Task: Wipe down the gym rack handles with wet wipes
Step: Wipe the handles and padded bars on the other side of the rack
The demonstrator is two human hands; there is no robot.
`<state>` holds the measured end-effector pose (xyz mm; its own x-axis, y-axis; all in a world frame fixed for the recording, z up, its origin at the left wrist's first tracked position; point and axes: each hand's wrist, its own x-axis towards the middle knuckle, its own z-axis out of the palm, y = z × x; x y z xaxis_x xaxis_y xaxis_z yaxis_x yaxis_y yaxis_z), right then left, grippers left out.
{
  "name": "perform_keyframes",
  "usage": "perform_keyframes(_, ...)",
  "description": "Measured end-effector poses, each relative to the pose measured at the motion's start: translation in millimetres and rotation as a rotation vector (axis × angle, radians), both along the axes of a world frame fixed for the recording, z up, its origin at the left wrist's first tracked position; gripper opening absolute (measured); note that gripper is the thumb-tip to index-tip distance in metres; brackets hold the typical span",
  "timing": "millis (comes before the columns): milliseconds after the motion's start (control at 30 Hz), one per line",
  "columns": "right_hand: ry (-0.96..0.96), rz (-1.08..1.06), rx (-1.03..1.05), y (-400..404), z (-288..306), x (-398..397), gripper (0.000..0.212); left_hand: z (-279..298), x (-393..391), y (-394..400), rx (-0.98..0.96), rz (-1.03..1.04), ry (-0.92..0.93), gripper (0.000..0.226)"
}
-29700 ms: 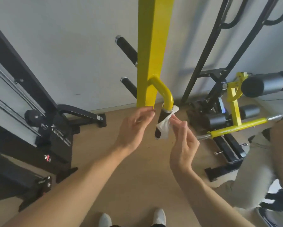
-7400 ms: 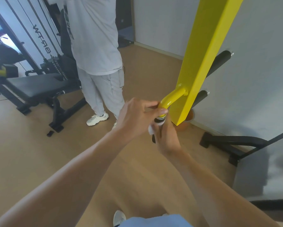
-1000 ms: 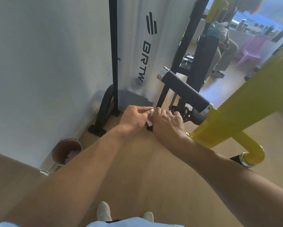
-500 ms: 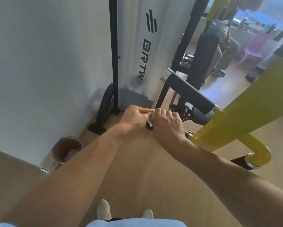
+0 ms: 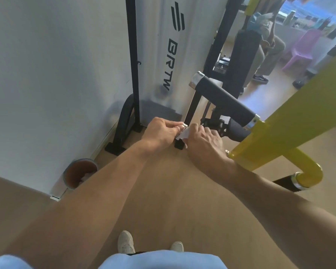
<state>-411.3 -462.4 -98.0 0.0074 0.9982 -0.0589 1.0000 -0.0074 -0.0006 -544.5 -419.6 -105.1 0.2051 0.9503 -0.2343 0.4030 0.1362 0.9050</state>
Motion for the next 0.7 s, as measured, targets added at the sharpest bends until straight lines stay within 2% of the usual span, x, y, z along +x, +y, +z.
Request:
perform_keyframes(33, -0.051, -0.001, -0.026, -3.2, 2.5, 2.0, 0.027, 0.2, -0.5, 1.0, 0.001, 0.008, 0.002, 0.025)
perform_keyframes(133, -0.413, -0.022, -0.121, -22.7, 15.6, 12.9, 0.025, 0.6, -0.2, 0.4, -0.002, 0.031, 0.018, 0.026)
perform_keyframes(200, -0.511, -0.015, -0.123, -30.1, 23.1, 17.1, 0.023, 1.5, 2.3, -1.3, 0.006, 0.035, 0.041, 0.027)
perform_keyframes(267, -0.385, -0.003, -0.069, -23.6, 21.2, 15.5, 0.021, 1.5, 4.5, -0.7, 0.016, 0.050, 0.061, 0.026)
perform_keyframes(400, 0.133, -0.059, -0.004, 9.1, 2.2, 6.0, 0.032, 0.7, 6.7, 2.5, 0.020, 0.073, 0.093, 0.023)
perform_keyframes(433, 0.202, -0.067, 0.013, 11.0, -1.2, 4.3, 0.032, 0.8, 6.7, 3.4, 0.023, 0.071, 0.109, 0.022)
perform_keyframes(467, 0.175, -0.052, 0.021, 8.6, -2.2, 4.4, 0.030, 1.0, 6.4, 4.2, 0.025, 0.066, 0.118, 0.022)
perform_keyframes(533, -0.152, -0.035, -0.025, -6.5, 6.9, 7.9, 0.024, 1.2, 5.3, 4.6, 0.023, 0.055, 0.117, 0.023)
perform_keyframes(633, -0.643, -0.088, -0.204, -33.2, 21.5, 11.1, 0.038, -1.0, 5.3, 1.9, 0.026, 0.044, 0.113, 0.027)
perform_keyframes(667, -0.707, -0.082, -0.219, -37.1, 22.1, 12.1, 0.041, -1.1, 6.2, -0.2, 0.028, 0.045, 0.111, 0.027)
perform_keyframes(700, -0.691, -0.075, -0.205, -36.6, 19.7, 12.5, 0.040, -1.5, 7.6, -2.0, 0.028, 0.053, 0.109, 0.027)
